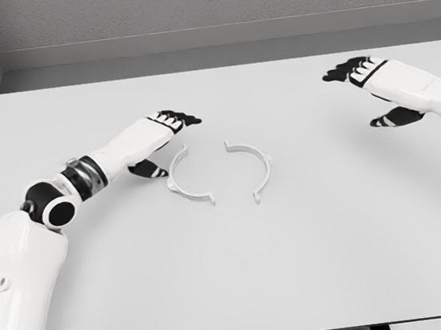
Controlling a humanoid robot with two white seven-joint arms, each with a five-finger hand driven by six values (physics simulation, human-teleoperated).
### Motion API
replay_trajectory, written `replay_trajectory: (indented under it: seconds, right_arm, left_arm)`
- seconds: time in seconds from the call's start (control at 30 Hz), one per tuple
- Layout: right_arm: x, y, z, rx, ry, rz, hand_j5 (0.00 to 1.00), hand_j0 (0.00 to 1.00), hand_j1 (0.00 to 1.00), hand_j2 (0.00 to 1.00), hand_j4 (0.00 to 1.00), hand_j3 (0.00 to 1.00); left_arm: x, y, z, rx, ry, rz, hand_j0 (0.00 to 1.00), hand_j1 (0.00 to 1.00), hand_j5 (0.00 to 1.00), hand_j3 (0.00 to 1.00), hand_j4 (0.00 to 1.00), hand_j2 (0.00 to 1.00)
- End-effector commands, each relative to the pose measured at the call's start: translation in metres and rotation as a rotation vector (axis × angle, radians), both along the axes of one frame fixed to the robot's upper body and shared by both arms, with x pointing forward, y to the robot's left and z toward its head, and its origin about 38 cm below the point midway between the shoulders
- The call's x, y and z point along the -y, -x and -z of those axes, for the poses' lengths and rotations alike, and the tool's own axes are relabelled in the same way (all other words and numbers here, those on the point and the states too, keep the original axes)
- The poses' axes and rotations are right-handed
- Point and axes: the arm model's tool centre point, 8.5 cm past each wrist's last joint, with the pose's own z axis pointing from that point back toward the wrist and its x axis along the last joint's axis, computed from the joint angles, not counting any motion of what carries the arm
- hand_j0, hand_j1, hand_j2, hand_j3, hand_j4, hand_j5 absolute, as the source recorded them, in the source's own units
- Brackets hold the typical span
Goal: Assemble PVC drainage pipe clamps
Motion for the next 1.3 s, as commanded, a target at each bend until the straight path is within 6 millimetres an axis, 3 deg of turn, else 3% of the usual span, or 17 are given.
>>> replay_trajectory:
  seconds: [0.0, 0.1, 0.17, 0.33, 0.47, 0.53, 0.8, 1.07, 1.27]
  right_arm:
    - [-0.003, 0.005, -0.009, 0.014, -0.007, -0.034, 1.00, 1.00, 1.00, 1.00, 1.00, 1.00]
    - [-0.006, 0.012, -0.020, 0.041, 0.004, -0.060, 1.00, 1.00, 1.00, 1.00, 1.00, 1.00]
    - [-0.029, 0.019, -0.030, 0.076, -0.008, -0.128, 1.00, 1.00, 1.00, 1.00, 1.00, 1.00]
    - [-0.055, 0.020, -0.016, 0.063, -0.082, -0.164, 1.00, 1.00, 1.00, 1.00, 1.00, 1.00]
    - [-0.054, 0.014, -0.017, 0.088, -0.161, -0.117, 1.00, 1.00, 1.00, 1.00, 1.00, 1.00]
    - [-0.039, 0.006, -0.021, 0.101, -0.169, -0.064, 1.00, 1.00, 1.00, 1.00, 1.00, 1.00]
    - [-0.047, 0.001, -0.010, 0.080, -0.195, -0.061, 1.00, 1.00, 1.00, 1.00, 1.00, 1.00]
    - [-0.049, 0.002, -0.010, 0.079, -0.195, -0.067, 1.00, 1.00, 1.00, 1.00, 1.00, 1.00]
    - [-0.052, 0.003, -0.007, 0.071, -0.193, -0.074, 1.00, 1.00, 1.00, 1.00, 1.00, 1.00]
  left_arm:
    - [0.007, 0.000, 0.001, -0.003, 0.010, 0.007, 1.00, 1.00, 1.00, 1.00, 1.00, 1.00]
    - [0.011, 0.001, 0.000, -0.001, 0.015, 0.012, 1.00, 1.00, 1.00, 1.00, 1.00, 1.00]
    - [0.013, 0.001, -0.001, 0.002, 0.014, 0.019, 1.00, 1.00, 1.00, 1.00, 1.00, 1.00]
    - [0.020, 0.003, -0.001, 0.004, 0.027, 0.027, 1.00, 1.00, 1.00, 1.00, 1.00, 1.00]
    - [0.023, 0.004, 0.000, 0.002, 0.027, 0.034, 1.00, 1.00, 1.00, 1.00, 1.00, 1.00]
    - [0.028, 0.004, 0.000, 0.002, 0.039, 0.039, 1.00, 1.00, 1.00, 1.00, 1.00, 1.00]
    - [0.032, 0.006, 0.001, 0.001, 0.032, 0.051, 1.00, 1.00, 1.00, 1.00, 1.00, 1.00]
    - [0.017, -0.011, -0.006, -0.001, 0.027, 0.014, 1.00, 1.00, 1.00, 1.00, 1.00, 1.00]
    - [0.031, -0.013, -0.004, -0.012, 0.029, 0.038, 1.00, 1.00, 1.00, 1.00, 1.00, 1.00]
